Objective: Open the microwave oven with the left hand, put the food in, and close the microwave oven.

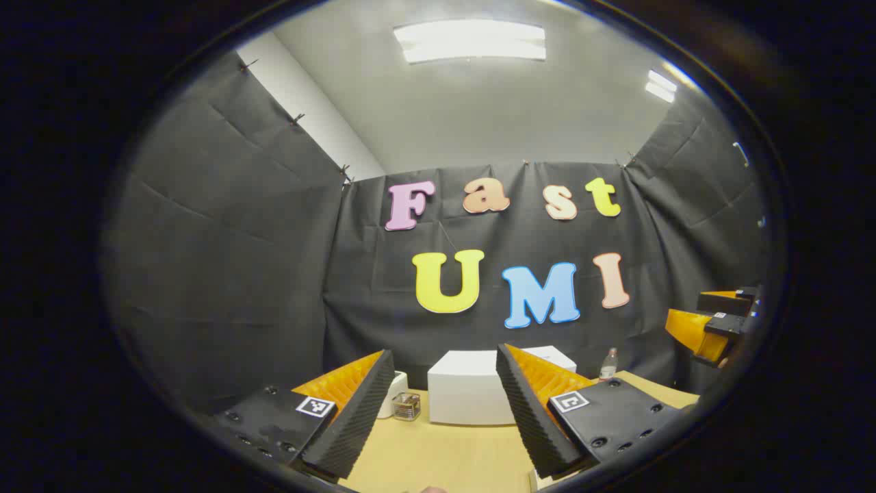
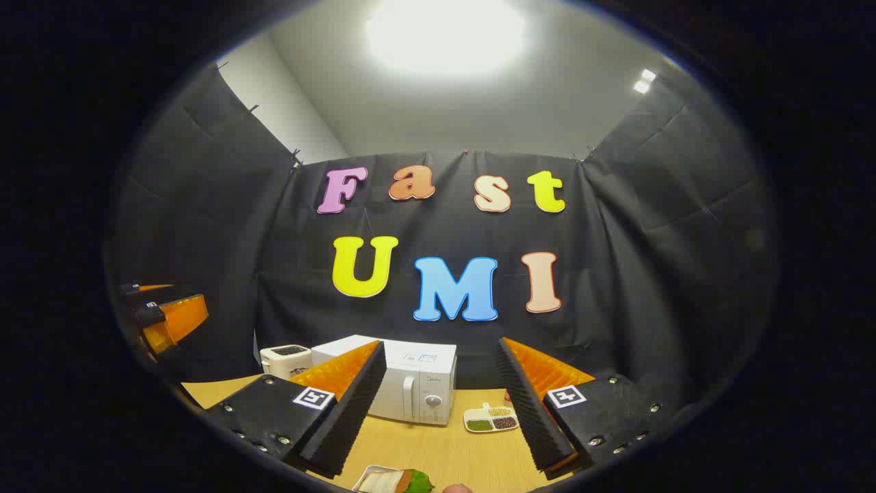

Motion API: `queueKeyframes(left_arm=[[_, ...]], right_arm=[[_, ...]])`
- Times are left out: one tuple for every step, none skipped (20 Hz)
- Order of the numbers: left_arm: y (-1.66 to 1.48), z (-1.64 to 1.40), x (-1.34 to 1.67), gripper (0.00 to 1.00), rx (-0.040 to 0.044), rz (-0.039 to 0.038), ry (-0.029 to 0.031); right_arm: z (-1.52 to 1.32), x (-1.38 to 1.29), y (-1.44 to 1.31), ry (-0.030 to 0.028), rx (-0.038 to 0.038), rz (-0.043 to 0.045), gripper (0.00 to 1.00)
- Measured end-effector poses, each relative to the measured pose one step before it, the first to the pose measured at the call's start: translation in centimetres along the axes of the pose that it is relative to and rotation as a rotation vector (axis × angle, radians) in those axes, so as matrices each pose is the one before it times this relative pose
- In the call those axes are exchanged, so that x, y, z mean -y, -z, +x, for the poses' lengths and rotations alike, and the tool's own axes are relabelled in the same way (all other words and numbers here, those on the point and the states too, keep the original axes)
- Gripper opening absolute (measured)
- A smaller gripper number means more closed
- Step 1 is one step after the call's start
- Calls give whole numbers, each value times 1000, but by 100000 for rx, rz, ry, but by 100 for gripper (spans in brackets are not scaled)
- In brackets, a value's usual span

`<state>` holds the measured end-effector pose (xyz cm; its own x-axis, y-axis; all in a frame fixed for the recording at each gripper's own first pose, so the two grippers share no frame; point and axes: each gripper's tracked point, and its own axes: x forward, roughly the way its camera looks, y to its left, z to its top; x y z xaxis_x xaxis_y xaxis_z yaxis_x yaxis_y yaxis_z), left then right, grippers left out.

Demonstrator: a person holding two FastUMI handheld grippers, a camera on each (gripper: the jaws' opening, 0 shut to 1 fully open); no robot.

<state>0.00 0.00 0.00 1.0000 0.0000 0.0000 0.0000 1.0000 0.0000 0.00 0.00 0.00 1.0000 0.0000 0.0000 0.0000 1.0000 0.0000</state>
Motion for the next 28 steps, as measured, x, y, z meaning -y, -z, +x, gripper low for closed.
queueKeyframes(left_arm=[[193,74,105,100,-95,-281,-138],[45,126,238,98,-447,-343,-4],[109,198,56,96,-235,-182,-328],[-41,137,18,94,-244,-124,-309],[200,39,217,94,-203,-362,91],[-27,-28,87,98,-138,-464,-186],[-56,-66,-106,94,70,-441,-434],[-157,64,-60,97,367,-151,-648],[-34,-45,-81,100,341,39,-583],[-236,22,97,100,407,304,-366],[-7,-61,66,100,323,651,-324],[-124,25,104,100,489,789,-413],[-91,-60,185,100,109,762,-138],[38,151,205,98,-37,597,-170],[104,110,357,96,-107,319,-43],[73,21,322,94,-106,126,-16],[152,127,367,94,25,90,213],[31,159,430,94,264,421,101],[213,349,294,94,227,773,68],[294,221,431,98,44,900,347],[413,447,649,98,-471,749,692],[341,416,642,99,-440,340,584],[420,631,505,99,-797,23,330],[242,629,365,100,-711,-237,-33],[460,685,525,100,-58,-599,236],[82,880,714,100,363,-584,441],[471,832,707,100,-253,-233,798],[816,1065,758,100,-697,87,972]], right_arm=[[54,260,-38,562,340,-129,97],[90,223,-20,286,201,-183,97],[154,221,172,455,-80,-312,97],[174,343,140,505,-403,-126,97],[102,259,76,364,-99,341,97],[100,112,-50,128,128,323,97],[45,138,-20,75,270,-89,97],[54,127,-86,-32,222,-430,97],[151,100,58,-394,277,-407,97],[179,15,-17,-378,-94,-313,97],[104,58,134,-200,-165,-231,97],[72,90,-38,-237,120,81,97],[292,34,36,-180,72,244,97],[195,41,-3,-403,-4,184,97],[143,89,139,-344,88,-221,97],[196,185,146,-157,165,-514,97],[123,128,149,-266,124,-366,97],[101,113,271,-372,47,-176,97],[-14,55,135,-542,76,140,97],[52,128,147,-358,140,-4,97],[100,390,316,282,-314,-27,97],[-54,258,186,-493,111,492,97],[-88,-7,137,-599,131,663,98],[-5,190,242,-348,-233,147,97],[-5,401,306,127,-80,-102,97],[32,434,108,472,-143,-140,97],[27,381,316,794,-453,-51,97],[132,404,259,782,-576,120,97]])
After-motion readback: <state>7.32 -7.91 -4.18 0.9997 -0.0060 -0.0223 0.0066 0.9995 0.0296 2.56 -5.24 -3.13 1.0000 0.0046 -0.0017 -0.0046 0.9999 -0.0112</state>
